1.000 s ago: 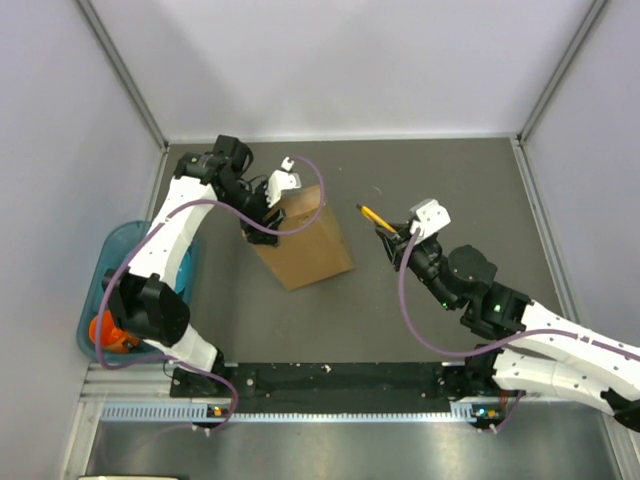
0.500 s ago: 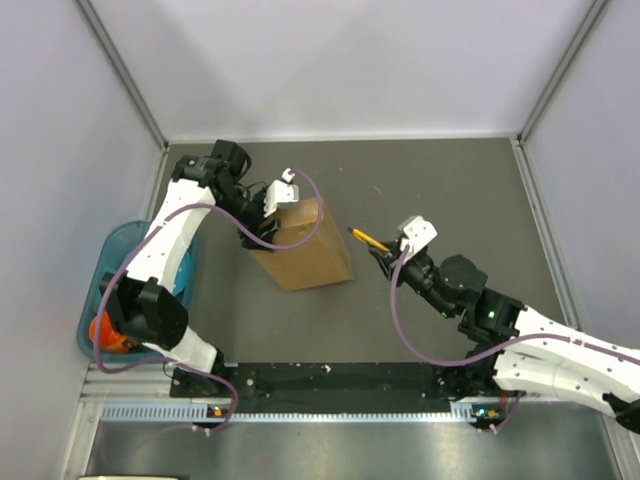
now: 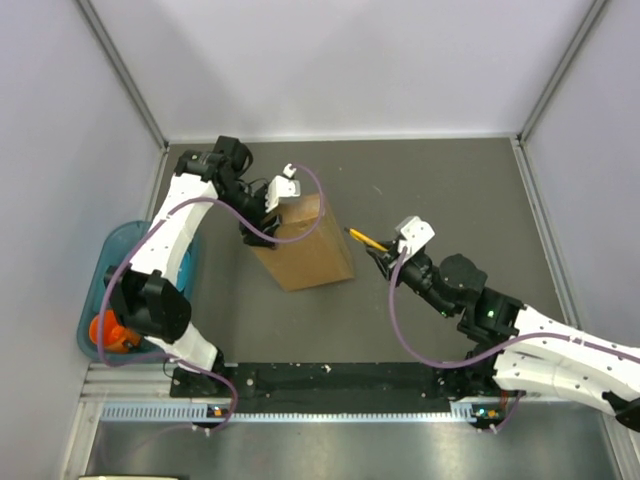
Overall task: Unpack the express box
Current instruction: Cut the express box at the center of the board.
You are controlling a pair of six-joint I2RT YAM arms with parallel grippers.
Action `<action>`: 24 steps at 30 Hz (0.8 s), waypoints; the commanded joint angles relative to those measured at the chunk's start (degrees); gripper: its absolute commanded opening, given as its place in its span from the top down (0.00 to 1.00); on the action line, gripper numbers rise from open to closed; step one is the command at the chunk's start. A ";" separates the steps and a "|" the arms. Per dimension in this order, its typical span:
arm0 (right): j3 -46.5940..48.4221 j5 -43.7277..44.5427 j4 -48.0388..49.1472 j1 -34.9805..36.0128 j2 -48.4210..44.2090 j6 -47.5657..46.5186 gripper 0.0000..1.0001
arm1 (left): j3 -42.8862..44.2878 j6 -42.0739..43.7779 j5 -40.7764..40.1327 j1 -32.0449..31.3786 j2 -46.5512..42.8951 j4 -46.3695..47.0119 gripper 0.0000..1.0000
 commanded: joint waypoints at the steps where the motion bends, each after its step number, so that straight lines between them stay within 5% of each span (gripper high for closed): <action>1: 4.65 1.45 3.24 0.99 2.82 -1.91 1.00 | -3.52 -3.77 -5.57 -0.24 9.13 -9.96 1.00; 7: 7.73 3.56 7.63 1.17 6.87 -4.37 1.00 | -1.94 -12.56 -1.70 -0.24 12.30 -10.05 1.00; 24: 12.66 5.23 13.62 3.19 12.50 -10.00 1.00 | -6.15 -10.02 -2.84 -0.33 9.40 -9.87 1.00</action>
